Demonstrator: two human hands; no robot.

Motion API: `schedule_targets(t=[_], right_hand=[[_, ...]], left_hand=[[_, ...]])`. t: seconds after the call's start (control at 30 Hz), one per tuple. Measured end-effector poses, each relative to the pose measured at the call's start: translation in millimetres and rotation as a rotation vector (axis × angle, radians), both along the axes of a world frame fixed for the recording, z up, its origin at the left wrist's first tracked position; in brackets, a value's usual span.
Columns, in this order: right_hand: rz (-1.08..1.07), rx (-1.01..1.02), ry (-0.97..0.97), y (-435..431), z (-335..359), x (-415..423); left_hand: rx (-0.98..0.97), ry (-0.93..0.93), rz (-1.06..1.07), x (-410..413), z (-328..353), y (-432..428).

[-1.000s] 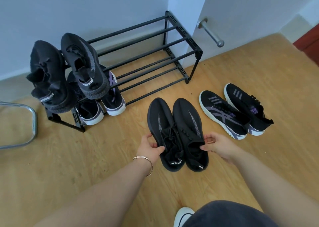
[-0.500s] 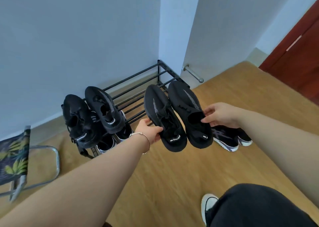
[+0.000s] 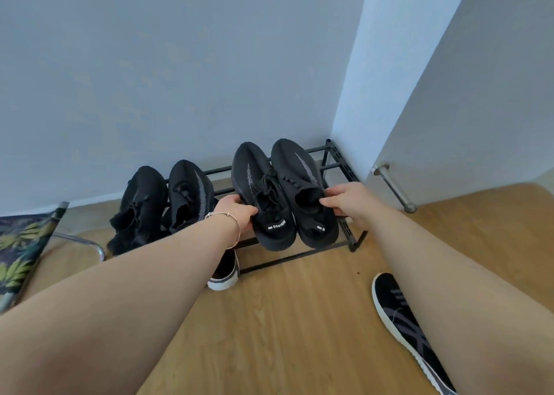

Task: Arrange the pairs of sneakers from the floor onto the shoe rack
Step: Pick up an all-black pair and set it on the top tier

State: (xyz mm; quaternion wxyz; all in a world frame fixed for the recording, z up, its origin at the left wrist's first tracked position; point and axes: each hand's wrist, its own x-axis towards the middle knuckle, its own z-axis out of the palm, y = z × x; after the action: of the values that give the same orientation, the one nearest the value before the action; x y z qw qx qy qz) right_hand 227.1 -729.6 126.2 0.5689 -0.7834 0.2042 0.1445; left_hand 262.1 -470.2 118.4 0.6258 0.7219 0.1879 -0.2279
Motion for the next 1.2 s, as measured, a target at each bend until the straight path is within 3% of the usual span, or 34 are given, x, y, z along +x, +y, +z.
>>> schedule_targets(t=[0.13,0.3,0.47,0.63,0.77,0.9,1.2], right_hand=[[-0.028,0.009,-0.027,7.5,-12.0,30.9],[-0.085,0.046,-0.052,7.2,-25.7,43.4],[-0.162,0.041,-0.098,11.8,-27.9,45.6],[-0.218,-0.079,-0.117,23.7,-25.3,42.0],[-0.18,-0.271,-0.19,28.4,-19.0,23.6],[-0.166,-0.408,-0.29,29.7,-18.6,-7.3],[-0.031,-0.752,-0.463,7.7,-55.8,-86.2]], left_hand=[[0.163,-0.045,0.019,21.5,-0.7,2.5],[0.161,-0.045,0.073,35.5,-11.7,-0.8],[0.296,-0.11,0.032,37.3,-20.6,2.6],[0.352,-0.134,0.01,31.7,-14.5,0.8],[0.699,-0.386,-0.014,3.8,5.0,-9.9],[0.82,-0.837,-0.174,-48.6,10.8,-36.6],[1.025,-0.953,-0.485,-104.4,-23.1,-84.3]])
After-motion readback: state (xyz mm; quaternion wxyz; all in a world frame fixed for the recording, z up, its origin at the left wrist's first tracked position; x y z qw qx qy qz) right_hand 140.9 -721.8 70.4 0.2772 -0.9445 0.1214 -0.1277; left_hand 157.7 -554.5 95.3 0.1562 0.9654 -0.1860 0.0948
